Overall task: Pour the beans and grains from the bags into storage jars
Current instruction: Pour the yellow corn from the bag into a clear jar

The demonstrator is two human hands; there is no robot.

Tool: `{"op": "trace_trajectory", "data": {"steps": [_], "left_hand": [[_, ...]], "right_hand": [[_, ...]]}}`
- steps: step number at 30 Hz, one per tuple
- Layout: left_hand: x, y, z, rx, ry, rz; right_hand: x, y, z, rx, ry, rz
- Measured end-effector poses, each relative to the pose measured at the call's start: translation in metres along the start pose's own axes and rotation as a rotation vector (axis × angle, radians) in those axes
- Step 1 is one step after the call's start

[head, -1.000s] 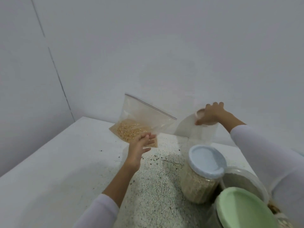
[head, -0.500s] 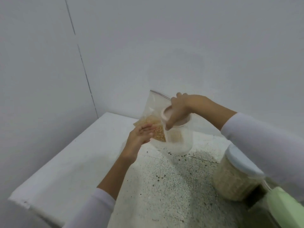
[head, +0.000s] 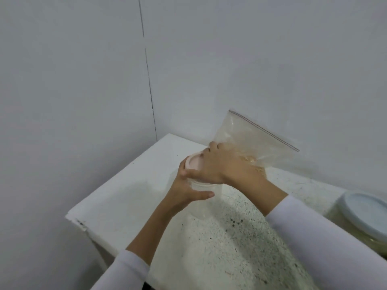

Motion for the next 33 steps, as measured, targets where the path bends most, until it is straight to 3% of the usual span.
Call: {"op": "trace_trajectory", "data": {"steps": [3,8,11,17,20,22,23,25,28,33], "left_hand": [[-0.002,0.001,0.002,-0.042,0.013,0.001],[0.002,0.001,0.005,-0.016,0.064,0.004],[0.004,0.001,0.002,0.015,0.072,0.039],[0.008,0.000,0.003,0.025,0.101,0.084],[0.012,-0.001,0.001,0.013,0.126,0.089],[0.012,-0.002,-0.003,-0.002,0.108,0.090],[0.011,-0.002,-0.004,-0.004,0.099,0.085],[0.011,-0.002,-0.005,0.001,0.096,0.075],[0.012,-0.001,-0.002,0.010,0.112,0.074],[0.012,-0.001,-0.002,0.003,0.124,0.070]], "right_hand": [[0.000,-0.003,0.006,0.000,-0.060,-0.084],[0.000,-0.004,0.008,-0.049,0.022,-0.191],[0.001,-0.001,0.007,-0.123,0.157,-0.169],[0.015,0.011,0.019,-0.418,0.528,0.053],[0.022,0.026,0.030,-0.821,0.444,-0.226],[0.021,0.029,0.027,-0.584,0.329,-0.476],[0.016,0.022,0.025,-0.332,0.265,-0.471],[0.007,0.005,0.016,-0.007,0.142,-0.286],[0.003,-0.012,0.011,-0.118,0.126,-0.158],[0.002,-0.002,0.006,-0.347,0.192,-0.323]]}}
Point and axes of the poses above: each hand's wrist, its own x-axis away from the middle knuckle, its own y-axis out of the back of the hand, z = x × y, the point moved 5 cm from there along -x, towards the middle knuckle, and after that the axes turned 13 degrees about x, right-handed, at the moved point
